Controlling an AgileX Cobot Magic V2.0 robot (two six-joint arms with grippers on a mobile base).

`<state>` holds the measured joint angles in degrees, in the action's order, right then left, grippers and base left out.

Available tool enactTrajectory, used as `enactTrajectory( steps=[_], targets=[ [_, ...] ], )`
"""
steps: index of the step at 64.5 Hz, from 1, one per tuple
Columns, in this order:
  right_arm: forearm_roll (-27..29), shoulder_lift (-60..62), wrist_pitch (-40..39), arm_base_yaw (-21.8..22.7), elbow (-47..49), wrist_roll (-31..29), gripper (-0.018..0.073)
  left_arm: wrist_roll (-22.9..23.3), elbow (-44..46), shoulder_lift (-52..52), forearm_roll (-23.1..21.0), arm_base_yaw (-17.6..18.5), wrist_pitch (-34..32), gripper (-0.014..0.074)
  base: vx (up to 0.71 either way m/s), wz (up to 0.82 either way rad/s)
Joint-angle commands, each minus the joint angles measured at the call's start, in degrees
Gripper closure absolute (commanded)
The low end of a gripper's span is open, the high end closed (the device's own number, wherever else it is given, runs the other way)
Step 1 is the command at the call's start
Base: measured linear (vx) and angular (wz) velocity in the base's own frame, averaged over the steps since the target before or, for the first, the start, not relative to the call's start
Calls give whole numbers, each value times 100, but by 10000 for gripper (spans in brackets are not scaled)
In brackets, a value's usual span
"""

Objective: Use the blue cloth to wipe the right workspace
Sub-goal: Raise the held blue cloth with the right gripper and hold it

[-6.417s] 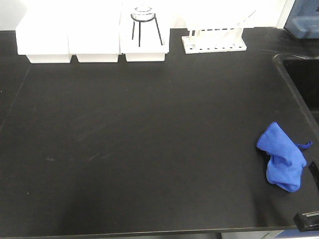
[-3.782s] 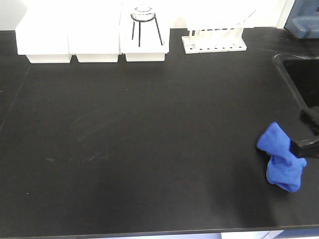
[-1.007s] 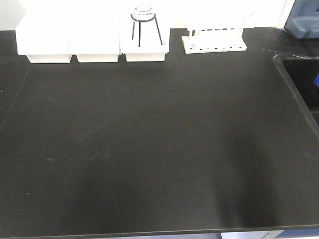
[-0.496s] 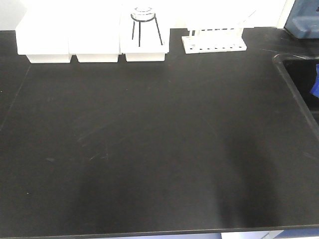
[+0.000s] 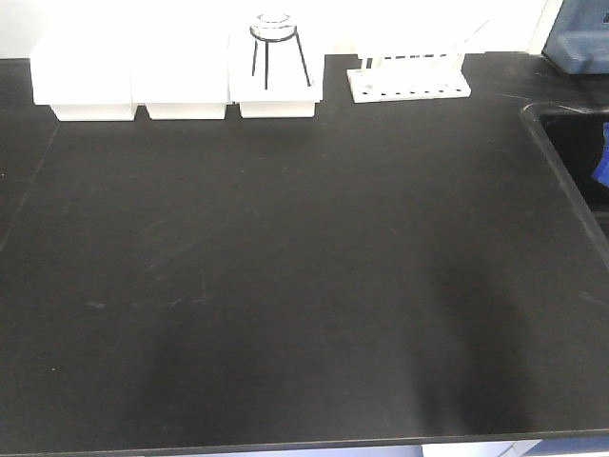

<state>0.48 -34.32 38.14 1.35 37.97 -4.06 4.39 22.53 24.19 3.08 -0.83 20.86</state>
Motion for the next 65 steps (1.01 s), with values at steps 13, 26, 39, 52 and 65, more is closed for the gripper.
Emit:
enactTrajectory(
  steps=[13,26,39,52,65],
  targets=[
    [-48,-7,-407,21,179,-56,557,44,185,78,-20,35,-436,74,0,0],
    [-48,-7,-407,21,179,-56,557,44,185,78,-20,36,-444,74,0,0],
    [-48,-7,-407,21,179,-56,557,44,-581,-259,-18,36,-865,74,0,0],
    [-48,-7,-407,21,179,-56,557,44,-1938,-1567,-18,36,-2306,74,0,0],
    [-48,-7,-407,21,179,-56,557,44,-2594,-2192,-18,36,-2125,74,0,0]
  ],
)
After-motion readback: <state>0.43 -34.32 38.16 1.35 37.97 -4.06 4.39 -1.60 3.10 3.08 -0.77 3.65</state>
